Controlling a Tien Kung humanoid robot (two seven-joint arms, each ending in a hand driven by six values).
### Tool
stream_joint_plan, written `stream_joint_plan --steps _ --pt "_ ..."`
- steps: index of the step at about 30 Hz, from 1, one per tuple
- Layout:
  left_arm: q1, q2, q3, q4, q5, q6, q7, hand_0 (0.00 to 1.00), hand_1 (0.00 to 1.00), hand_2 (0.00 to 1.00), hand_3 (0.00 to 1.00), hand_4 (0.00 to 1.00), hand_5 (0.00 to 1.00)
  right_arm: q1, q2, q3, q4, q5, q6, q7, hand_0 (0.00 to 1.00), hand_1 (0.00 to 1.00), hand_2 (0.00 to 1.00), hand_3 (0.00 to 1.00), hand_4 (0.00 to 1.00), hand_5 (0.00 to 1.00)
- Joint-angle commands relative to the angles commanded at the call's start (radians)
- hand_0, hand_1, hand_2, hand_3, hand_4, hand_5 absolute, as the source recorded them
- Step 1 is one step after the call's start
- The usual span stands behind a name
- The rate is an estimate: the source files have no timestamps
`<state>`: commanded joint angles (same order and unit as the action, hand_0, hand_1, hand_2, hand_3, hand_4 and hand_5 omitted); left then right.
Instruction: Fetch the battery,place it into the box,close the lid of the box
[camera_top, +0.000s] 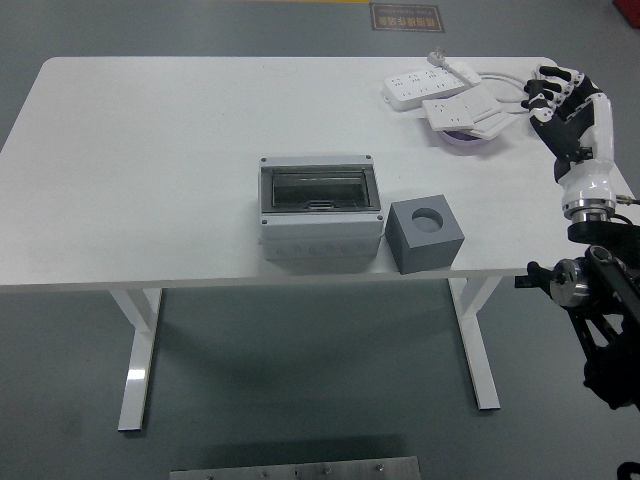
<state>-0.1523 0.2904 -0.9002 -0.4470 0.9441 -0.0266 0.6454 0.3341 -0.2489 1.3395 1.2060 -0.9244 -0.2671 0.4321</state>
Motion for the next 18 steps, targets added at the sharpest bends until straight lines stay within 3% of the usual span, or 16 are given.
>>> stream_joint_plan --steps 18 --pt "0.001 -0.004 -0.001 0.000 -0.003 -0.002 0.000 0.863 0.913 0.853 0.867 0.908 0.894 -0.006 0.003 -0.009 0.012 -0.042 -0.033 -0.009 0.585 0.597 0.534 0.550 0.568 0.018"
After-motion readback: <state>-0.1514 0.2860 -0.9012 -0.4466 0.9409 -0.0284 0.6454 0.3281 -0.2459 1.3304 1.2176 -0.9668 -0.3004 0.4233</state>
